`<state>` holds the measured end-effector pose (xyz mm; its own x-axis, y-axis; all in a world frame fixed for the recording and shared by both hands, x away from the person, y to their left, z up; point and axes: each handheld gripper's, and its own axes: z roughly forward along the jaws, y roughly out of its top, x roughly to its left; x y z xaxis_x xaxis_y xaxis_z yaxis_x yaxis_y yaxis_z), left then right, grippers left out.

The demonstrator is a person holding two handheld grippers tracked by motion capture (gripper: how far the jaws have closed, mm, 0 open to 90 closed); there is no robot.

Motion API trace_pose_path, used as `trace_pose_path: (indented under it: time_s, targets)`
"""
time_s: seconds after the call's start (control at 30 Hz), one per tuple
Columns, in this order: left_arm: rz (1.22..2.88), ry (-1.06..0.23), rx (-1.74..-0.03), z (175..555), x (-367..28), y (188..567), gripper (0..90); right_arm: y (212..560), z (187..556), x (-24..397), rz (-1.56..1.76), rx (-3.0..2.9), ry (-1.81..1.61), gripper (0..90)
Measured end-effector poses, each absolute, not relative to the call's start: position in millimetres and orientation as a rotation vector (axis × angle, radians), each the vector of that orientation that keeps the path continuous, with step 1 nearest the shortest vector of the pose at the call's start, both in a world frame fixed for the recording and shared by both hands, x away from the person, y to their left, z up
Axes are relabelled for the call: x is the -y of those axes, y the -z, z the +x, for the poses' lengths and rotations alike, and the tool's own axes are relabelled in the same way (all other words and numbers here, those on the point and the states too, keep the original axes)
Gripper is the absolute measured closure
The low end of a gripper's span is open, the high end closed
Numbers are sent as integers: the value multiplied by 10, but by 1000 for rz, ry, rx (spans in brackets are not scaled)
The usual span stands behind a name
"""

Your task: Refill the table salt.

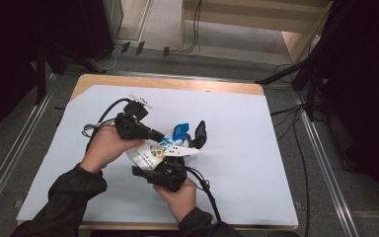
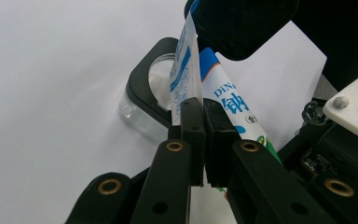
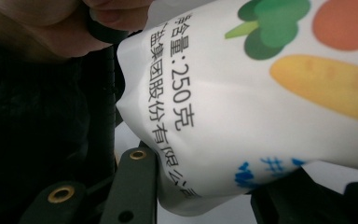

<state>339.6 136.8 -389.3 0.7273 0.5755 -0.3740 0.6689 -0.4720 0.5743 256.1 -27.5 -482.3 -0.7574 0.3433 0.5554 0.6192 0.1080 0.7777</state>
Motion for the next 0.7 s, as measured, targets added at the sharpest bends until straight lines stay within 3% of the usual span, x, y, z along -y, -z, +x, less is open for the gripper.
trace_pose_path:
  time_s: [0.7]
  targets:
    - [2192, 139, -944, 3365, -1346, 3863, 898, 4805, 2563, 261, -953, 2160, 1705, 702]
